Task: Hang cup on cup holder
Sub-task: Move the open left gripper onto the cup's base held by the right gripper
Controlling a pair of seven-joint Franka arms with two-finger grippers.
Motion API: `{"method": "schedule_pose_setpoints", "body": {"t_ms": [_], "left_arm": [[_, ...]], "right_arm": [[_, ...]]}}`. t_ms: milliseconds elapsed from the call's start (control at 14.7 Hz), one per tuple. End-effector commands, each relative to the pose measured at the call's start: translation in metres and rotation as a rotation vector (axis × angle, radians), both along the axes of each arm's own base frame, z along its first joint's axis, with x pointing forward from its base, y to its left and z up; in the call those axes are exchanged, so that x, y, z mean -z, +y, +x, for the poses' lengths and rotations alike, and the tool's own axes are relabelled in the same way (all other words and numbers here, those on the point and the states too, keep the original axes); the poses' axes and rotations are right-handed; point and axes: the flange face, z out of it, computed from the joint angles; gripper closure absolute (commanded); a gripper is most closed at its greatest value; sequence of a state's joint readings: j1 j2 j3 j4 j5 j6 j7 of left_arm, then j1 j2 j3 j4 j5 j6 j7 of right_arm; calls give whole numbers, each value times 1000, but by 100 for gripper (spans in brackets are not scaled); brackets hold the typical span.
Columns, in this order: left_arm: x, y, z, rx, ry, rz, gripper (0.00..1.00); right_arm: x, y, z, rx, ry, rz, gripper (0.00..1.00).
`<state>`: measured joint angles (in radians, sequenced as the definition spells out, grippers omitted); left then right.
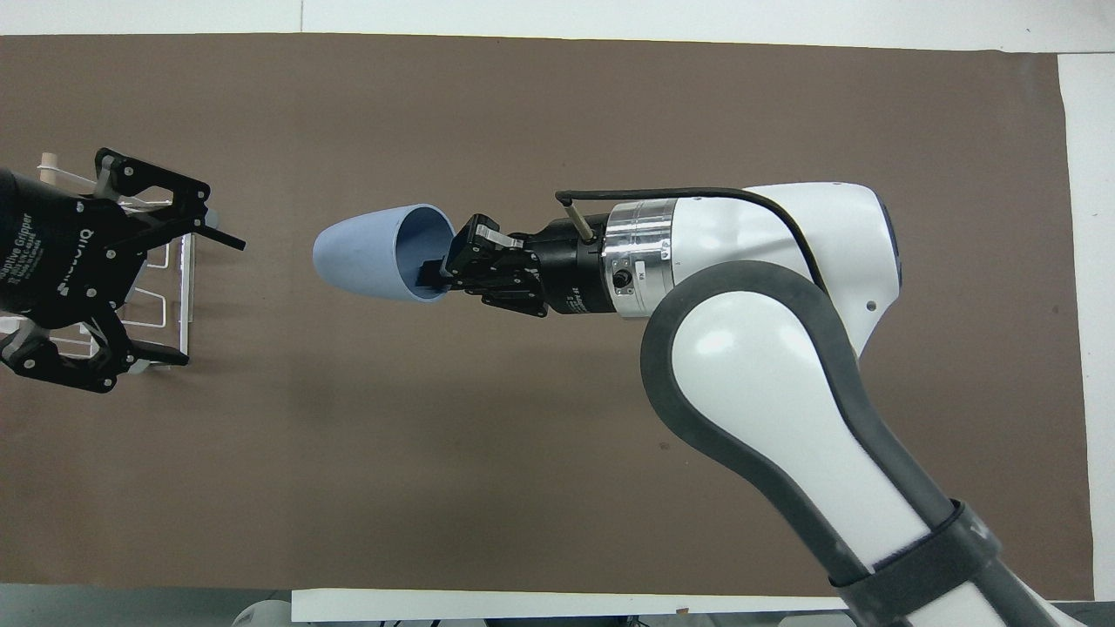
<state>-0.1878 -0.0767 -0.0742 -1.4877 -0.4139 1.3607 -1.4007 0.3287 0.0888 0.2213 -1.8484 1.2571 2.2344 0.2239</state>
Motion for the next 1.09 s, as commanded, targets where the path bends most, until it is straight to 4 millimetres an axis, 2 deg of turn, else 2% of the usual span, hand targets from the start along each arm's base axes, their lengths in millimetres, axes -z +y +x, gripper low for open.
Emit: {"method": "schedule_pose_setpoints", "body": {"t_ms": [0,204,340,409,545,681,817,1021], "left_arm": [[-7,17,-9,-66,28,-84,0],[15,14,-13,-157,-15,-167,0],[33,7,-10,-220,-20,-174,0],[39,5,-5,-243,-29,-179,0],[49,-10,1,-273,-44,-188,0],[69,-15,8,-284,-32,-180,0],[93,-28,6,-274,-12,-166,0],[117,-30,3,-278,21,-146,0]], "right_arm": [[0,-1,-3,10,22,14,100],[4,-2,-5,13,27,9,100],[31,-7,-14,-1,60,-24,100],[41,-7,-13,2,73,-34,100],[54,-4,-19,-7,89,-56,100],[57,-5,-20,-5,92,-61,100],[57,-3,-20,4,85,-65,100],[56,-4,-20,9,82,-66,100]]}}
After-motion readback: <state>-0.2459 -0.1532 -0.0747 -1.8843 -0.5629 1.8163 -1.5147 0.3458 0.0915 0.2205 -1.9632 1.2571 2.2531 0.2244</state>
